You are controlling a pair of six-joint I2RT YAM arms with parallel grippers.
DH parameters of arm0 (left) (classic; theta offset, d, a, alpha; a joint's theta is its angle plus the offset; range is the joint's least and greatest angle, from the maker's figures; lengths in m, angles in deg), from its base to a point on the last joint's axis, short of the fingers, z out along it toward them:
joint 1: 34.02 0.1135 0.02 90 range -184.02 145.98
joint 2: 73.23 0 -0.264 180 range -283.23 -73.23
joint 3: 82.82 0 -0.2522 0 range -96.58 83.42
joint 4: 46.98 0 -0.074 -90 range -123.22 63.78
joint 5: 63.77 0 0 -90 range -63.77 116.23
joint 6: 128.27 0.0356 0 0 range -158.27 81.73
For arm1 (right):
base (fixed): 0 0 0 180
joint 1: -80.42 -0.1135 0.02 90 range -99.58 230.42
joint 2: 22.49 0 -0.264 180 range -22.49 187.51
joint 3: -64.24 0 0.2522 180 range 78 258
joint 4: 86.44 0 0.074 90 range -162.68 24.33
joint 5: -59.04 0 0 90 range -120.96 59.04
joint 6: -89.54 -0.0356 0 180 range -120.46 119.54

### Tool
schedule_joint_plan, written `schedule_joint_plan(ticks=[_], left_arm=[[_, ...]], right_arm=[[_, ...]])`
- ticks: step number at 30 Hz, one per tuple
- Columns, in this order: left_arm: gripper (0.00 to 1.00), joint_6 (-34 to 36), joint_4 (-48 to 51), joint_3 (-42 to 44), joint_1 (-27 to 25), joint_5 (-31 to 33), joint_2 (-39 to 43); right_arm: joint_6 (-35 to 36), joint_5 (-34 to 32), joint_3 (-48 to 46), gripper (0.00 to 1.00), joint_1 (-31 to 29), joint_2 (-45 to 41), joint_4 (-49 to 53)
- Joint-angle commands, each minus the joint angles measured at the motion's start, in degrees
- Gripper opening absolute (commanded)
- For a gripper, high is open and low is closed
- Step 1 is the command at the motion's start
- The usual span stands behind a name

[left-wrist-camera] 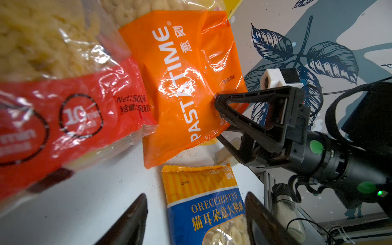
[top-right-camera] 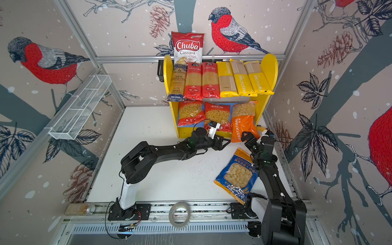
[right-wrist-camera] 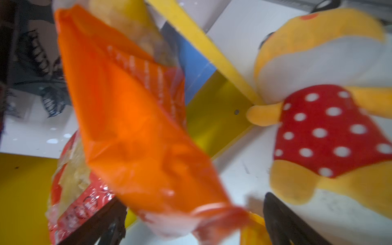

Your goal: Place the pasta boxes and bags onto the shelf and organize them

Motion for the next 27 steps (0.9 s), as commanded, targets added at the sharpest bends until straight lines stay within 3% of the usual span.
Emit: schedule_joint_plan(ticks=[1,7,13,16,21,27], left_arm=[[0.71,0.4,-1.7,0.6,0.0,0.0,1.0],[0.71,-0.3,-2.1,1.4,0.0,0.0,1.4],[0.70,-0.7,-2.9,2.9,0.0,0.0,2.4],[0.70,-0.9,-3.5,3.5,0.0,-0.1,2.8],[0.69,-1.1,-3.6,4.0,0.0,-0.5,3.2],[0.69,-0.8,-3.9,5.1,0.2,-0.3,4.1]], right_arm=[[-2.0,1.3,-2.0,0.99,-1.0,1.0,-12.1],[-3.3,-2.2,-3.5,0.88,-5.9,2.0,-21.4],[-6.8,-2.4,0.4,0.48,-6.2,3.0,-22.5],[-8.5,-2.9,3.0,0.34,-6.1,4.3,-22.6],[-14.6,-0.8,8.3,0.20,-5.6,8.8,-25.9],[-19.4,0.0,16.7,0.12,-5.4,12.1,-27.9]])
